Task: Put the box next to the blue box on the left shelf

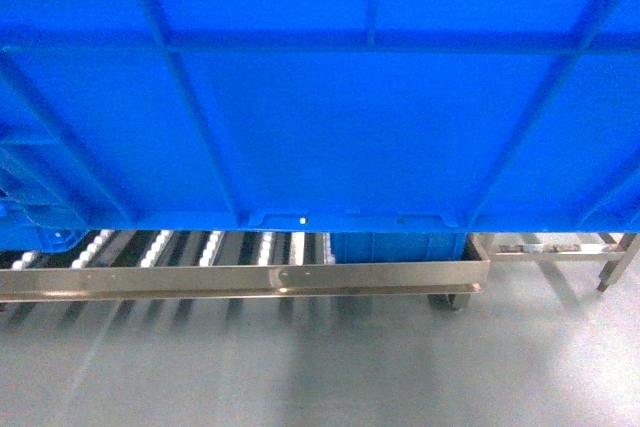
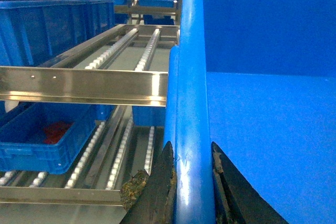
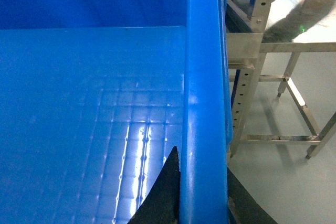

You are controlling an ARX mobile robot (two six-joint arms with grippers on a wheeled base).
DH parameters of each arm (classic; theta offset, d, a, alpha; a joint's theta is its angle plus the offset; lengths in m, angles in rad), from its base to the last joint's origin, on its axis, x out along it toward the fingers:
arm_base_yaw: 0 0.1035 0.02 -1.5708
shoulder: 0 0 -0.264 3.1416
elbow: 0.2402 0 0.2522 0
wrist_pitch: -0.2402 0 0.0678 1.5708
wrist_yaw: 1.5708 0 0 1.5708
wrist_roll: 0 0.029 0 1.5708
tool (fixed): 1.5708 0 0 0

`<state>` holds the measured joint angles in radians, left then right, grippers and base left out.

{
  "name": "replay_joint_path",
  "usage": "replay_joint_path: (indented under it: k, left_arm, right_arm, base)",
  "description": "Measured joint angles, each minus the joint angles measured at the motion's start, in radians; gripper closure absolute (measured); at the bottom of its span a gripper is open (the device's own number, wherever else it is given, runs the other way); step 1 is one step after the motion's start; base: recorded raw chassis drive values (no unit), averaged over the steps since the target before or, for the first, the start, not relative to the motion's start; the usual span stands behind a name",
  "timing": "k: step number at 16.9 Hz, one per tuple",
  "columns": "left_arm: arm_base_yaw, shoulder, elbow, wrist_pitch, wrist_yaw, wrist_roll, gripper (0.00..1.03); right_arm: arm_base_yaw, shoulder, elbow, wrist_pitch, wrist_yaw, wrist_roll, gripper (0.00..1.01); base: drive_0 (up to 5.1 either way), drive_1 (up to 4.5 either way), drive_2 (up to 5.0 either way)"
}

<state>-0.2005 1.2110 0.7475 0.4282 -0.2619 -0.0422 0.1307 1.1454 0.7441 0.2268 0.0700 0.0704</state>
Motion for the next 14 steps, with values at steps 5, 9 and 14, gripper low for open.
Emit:
replay_joint_path:
  k: [5, 9, 14]
  left_arm:
    - [0.000, 0.000, 0.000, 0.000, 0.001, -0.001, 0.92]
    - [0.000, 0.000, 0.000, 0.000, 0.000, -0.002, 0.92]
    - [0.000, 0.000, 0.000, 0.000, 0.000, -0.002, 0.92]
  right_arm:
    - [0.000, 0.000, 0.000, -0.001, 0.000, 0.000, 0.93]
    - [0.000, 0.000, 0.000, 0.001, -0.002, 0.000, 0.93]
    - [0.000, 0.000, 0.000, -0.001, -0.001, 0.000, 0.93]
  base:
    - [-5.0, 2.43, 2.4]
    - [-5.0, 2.43, 2.4]
    - [-4.9, 2.49, 2.5]
